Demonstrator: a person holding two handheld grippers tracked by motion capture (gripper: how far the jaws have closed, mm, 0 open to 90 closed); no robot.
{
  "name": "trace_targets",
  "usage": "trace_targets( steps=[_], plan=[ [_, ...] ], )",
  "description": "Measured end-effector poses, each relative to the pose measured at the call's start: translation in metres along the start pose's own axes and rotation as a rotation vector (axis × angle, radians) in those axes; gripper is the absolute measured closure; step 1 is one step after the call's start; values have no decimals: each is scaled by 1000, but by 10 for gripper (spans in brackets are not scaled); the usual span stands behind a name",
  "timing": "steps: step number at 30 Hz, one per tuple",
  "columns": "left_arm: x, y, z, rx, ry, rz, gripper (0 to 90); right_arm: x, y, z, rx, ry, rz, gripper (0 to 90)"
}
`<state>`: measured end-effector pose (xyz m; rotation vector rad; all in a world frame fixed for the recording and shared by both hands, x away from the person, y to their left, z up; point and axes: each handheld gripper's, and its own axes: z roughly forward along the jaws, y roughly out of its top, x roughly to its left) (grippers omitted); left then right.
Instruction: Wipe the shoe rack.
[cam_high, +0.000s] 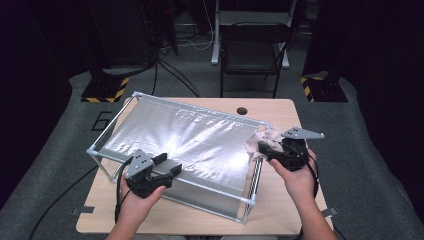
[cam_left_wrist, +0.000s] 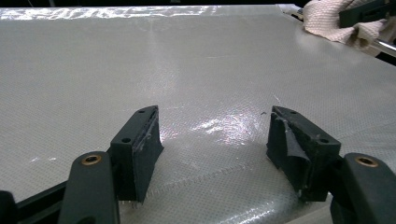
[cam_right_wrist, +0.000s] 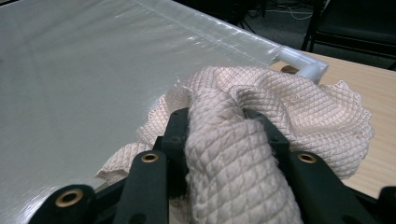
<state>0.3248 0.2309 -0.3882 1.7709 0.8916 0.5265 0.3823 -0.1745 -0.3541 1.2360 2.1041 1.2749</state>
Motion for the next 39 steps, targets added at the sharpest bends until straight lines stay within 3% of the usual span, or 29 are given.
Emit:
trace_targets(
  steps=[10, 19, 39],
  plan=[
    [0, 0, 0, -6, 1, -3, 343, -10, 11, 14, 17, -58, 11, 617],
    [0, 0, 1, -8, 4, -1, 342, -8, 7, 13, 8, -58, 22, 602],
    [0, -2, 1, -7, 15, 5, 342, 40, -32, -30, -6, 84, 6, 525]
  ],
)
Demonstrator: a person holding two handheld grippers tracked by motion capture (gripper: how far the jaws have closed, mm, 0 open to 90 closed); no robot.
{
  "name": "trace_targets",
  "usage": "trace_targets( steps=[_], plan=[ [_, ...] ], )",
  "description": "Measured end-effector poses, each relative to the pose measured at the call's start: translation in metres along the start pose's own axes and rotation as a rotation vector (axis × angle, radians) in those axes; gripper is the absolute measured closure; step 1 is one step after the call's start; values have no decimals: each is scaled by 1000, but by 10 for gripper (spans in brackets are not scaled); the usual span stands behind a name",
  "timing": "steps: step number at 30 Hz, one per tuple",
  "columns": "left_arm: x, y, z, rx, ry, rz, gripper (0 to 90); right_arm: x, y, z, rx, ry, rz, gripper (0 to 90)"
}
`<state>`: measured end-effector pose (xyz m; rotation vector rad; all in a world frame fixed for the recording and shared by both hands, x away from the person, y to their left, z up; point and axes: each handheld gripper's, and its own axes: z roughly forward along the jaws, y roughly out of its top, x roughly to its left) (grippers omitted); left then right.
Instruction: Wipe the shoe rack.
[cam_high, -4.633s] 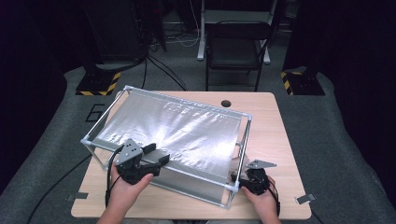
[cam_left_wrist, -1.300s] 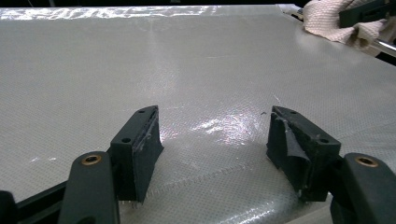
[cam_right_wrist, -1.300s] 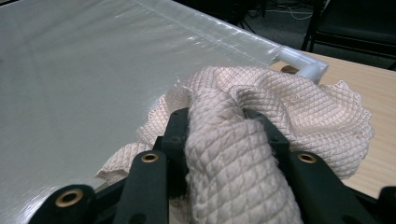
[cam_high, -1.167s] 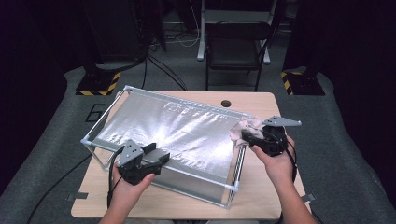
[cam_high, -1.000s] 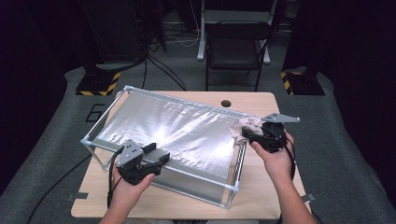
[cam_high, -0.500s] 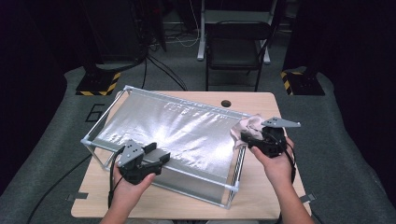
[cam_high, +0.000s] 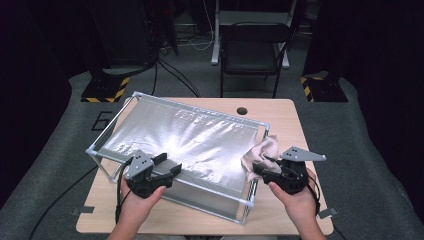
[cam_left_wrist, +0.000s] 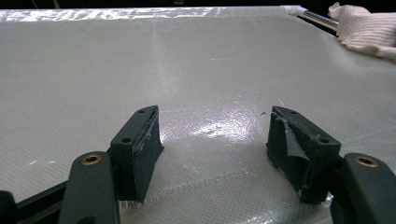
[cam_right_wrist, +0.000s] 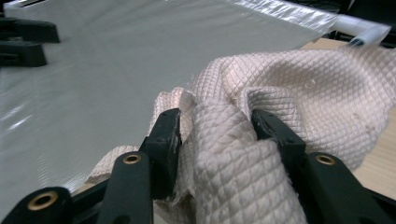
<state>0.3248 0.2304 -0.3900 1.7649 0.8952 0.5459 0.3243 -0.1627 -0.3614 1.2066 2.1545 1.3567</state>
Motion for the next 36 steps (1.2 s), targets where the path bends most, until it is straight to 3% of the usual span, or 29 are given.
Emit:
trace_targets(
  steps=[7, 14, 23, 29, 36],
  plan=[
    [-1, 2, -1, 3, -5, 7, 341, 4, -4, -3, -5, 18, -3, 522],
    [-1, 8, -6, 33, -90, 13, 330, -9, 2, 4, -1, -7, -1, 535],
    [-7, 14, -10, 60, -166, 4, 302, -31, 16, 19, 19, -37, 2, 538],
    [-11, 13, -10, 66, -166, 47, 289, -41, 22, 25, 28, -50, 21, 534],
    [-18, 8, -5, 63, -109, 100, 295, -46, 24, 29, 26, -56, 24, 521]
  ],
)
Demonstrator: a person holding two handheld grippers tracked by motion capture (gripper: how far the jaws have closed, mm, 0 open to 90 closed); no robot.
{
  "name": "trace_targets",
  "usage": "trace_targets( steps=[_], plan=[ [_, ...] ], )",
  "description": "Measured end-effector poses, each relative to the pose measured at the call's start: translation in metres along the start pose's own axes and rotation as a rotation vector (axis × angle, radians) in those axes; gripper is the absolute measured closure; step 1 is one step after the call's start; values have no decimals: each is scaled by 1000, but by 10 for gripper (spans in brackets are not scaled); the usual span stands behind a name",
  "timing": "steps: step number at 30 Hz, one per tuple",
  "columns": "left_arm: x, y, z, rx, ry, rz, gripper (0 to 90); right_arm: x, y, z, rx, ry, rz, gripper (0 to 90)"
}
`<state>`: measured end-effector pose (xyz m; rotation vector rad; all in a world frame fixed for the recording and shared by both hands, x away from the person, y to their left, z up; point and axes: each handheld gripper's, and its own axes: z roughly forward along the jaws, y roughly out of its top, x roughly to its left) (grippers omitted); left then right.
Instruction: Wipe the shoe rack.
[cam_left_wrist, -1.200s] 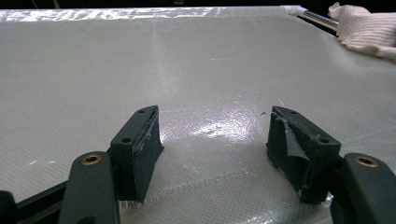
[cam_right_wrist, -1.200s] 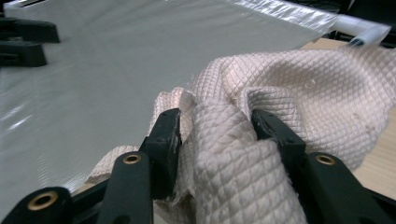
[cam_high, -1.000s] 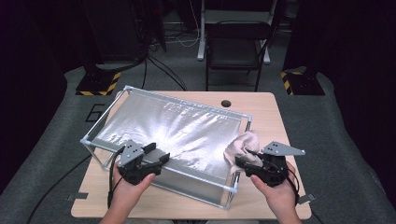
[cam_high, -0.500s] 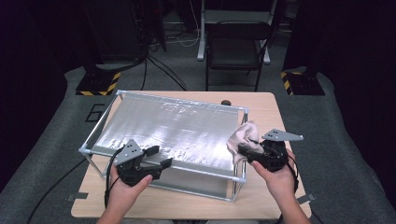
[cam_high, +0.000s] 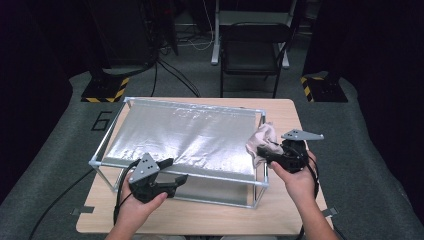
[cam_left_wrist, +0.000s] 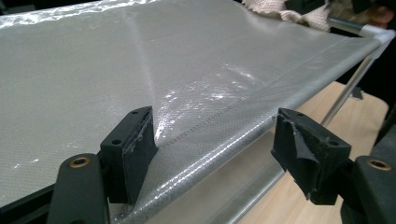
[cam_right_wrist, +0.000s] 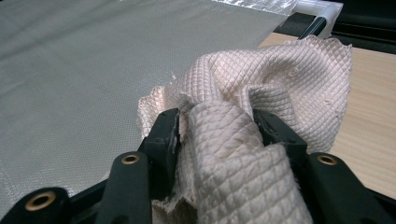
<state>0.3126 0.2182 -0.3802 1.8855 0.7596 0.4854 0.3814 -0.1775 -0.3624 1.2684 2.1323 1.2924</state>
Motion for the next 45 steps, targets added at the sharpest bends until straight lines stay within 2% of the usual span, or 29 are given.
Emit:
trace_targets(
  steps=[1, 6, 8, 20, 28, 29, 36, 39, 41, 45],
  plan=[
    [-1, -1, 0, -2, 1, 0, 296, 1, -1, -1, 0, 6, 9, 522],
    [-1, -5, 1, -32, 8, -4, 295, 9, -6, -6, 3, -5, -14, 516],
    [-1, -6, 1, -37, 6, -9, 296, 11, -9, -9, -2, -3, -8, 515],
    [-2, -7, 1, -42, 5, -15, 296, 28, -31, -32, -20, 58, 4, 510],
    [-7, -4, 7, -33, 29, 6, 295, 19, -27, -29, -18, 52, 1, 522],
    [-8, -4, 9, -43, 38, 9, 295, 17, -26, -28, -16, 55, 3, 522],
    [-11, -3, 13, -43, 53, 11, 297, 6, -17, -17, -15, 24, 10, 533],
    [-12, -2, 16, -39, 60, 24, 300, 4, -12, -15, -4, 9, 8, 554],
    [-13, -2, 17, -41, 60, 11, 300, 3, -11, -15, -5, 0, 5, 579],
    [-12, -1, 18, -42, 55, 9, 299, 2, -11, -21, -18, 15, 2, 645]
  ],
)
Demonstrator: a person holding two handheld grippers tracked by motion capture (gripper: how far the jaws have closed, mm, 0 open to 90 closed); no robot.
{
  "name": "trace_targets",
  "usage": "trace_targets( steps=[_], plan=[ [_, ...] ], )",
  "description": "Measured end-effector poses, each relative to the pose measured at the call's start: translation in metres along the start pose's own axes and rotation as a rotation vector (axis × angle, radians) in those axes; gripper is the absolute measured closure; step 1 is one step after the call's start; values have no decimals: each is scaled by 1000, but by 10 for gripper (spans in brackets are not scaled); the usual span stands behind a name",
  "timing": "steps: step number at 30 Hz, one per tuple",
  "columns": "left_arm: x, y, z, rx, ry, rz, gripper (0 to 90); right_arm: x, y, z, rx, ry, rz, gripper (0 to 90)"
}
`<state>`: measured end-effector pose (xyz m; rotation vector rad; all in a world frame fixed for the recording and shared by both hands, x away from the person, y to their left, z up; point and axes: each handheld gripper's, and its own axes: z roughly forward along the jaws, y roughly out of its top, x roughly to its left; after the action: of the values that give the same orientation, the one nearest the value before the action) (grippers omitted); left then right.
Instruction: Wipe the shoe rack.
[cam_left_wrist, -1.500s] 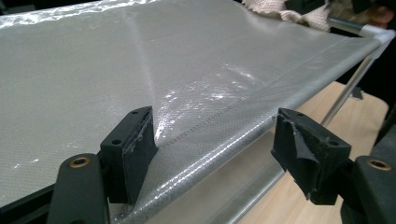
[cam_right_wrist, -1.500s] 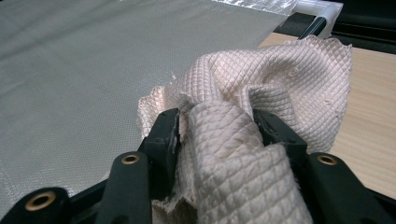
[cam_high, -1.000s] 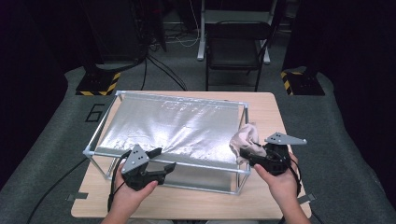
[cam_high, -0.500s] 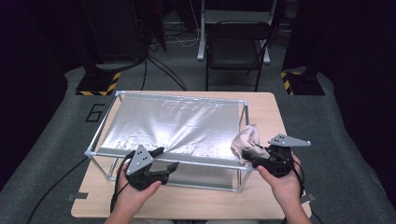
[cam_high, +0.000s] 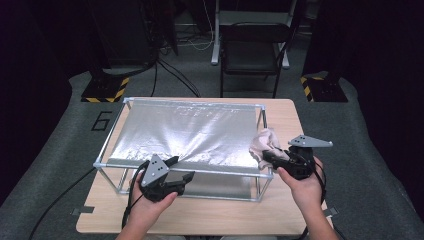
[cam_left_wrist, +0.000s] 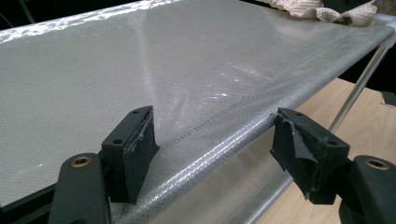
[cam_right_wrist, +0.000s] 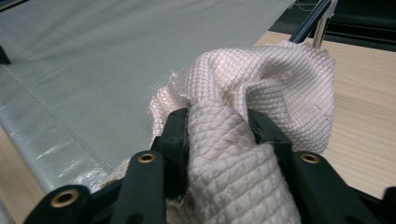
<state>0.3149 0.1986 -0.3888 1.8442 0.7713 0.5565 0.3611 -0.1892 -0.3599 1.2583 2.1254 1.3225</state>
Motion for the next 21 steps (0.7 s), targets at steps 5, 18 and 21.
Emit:
trace_targets(
  steps=[5, 18, 21],
  plan=[
    [0, 0, 1, -7, 7, 1, 299, 3, -3, -10, -5, 14, -21, 708],
    [0, 2, 7, -2, 3, 1, 302, 10, -15, -34, -46, 33, -41, 753],
    [-1, 2, 7, -9, 0, -15, 302, 12, -18, -39, -55, 40, -44, 753]
  ],
)
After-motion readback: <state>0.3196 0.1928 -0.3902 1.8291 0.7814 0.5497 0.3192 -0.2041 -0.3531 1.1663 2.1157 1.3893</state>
